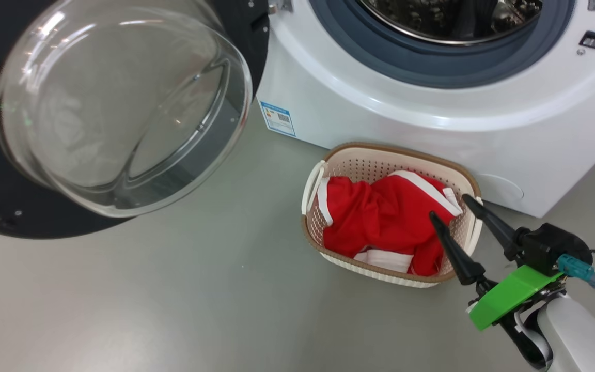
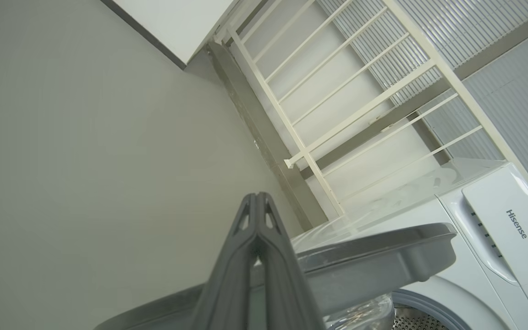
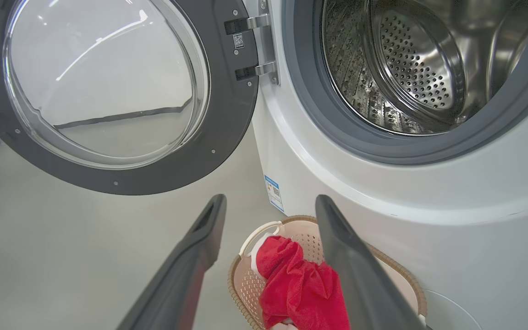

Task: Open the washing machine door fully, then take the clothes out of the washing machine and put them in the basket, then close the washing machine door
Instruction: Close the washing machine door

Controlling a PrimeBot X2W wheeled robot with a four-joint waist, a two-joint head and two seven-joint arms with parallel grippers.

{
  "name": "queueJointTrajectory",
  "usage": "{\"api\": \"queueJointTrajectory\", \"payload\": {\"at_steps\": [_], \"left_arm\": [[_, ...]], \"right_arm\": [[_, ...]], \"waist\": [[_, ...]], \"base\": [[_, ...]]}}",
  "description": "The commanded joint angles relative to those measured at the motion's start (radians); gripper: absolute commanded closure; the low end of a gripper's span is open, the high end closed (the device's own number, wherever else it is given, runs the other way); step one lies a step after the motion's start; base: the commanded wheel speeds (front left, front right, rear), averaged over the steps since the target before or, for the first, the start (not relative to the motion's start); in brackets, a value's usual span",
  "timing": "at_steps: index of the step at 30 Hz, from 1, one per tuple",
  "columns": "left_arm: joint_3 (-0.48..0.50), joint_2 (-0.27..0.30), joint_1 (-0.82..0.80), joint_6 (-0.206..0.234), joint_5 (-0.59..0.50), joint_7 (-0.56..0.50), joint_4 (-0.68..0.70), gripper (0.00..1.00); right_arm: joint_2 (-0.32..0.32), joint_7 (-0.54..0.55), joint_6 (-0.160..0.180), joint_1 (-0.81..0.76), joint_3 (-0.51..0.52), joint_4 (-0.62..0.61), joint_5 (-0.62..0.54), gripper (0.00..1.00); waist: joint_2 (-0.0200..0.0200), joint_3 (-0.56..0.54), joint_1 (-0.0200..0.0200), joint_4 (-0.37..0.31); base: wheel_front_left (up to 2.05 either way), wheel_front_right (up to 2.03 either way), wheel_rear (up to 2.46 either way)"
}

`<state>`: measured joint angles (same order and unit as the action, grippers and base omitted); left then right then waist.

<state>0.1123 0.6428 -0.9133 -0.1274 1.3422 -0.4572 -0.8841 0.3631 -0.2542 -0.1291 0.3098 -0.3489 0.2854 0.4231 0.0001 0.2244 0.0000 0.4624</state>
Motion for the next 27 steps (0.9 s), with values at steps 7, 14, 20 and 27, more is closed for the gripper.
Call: {"api": "queueJointTrajectory", "payload": {"at_steps": [7,14,20,27], "left_arm": [[0.002,0.081,-0.004,-0.003,0.083,-0.155,0.027,1.00],[-0.017,0.080,0.010,-0.003,0.124,-0.255,0.050,1.00],[-0.042,0.077,0.031,-0.003,0.156,-0.367,0.091,1.00],[-0.063,0.086,0.089,-0.003,0.198,-0.488,0.215,1.00]], "right_arm": [[0.026,-0.008,-0.002,0.038,-0.019,-0.026,-0.016,0.00],[0.025,-0.008,-0.002,0.042,-0.015,-0.023,-0.018,0.00],[0.017,-0.008,-0.002,0.039,-0.012,-0.023,-0.020,0.00],[0.014,-0.008,-0.002,0.027,-0.002,-0.026,-0.018,0.00]], "waist": [[-0.0001,0.068,0.0000,-0.037],[-0.0001,0.071,0.0000,-0.040],[-0.0001,0.059,0.0000,-0.036],[-0.0001,0.040,0.0000,-0.032]], "base": [[0.00,0.00,0.00],[0.00,0.00,0.00],[0.00,0.00,0.00],[0.00,0.00,0.00]]}}
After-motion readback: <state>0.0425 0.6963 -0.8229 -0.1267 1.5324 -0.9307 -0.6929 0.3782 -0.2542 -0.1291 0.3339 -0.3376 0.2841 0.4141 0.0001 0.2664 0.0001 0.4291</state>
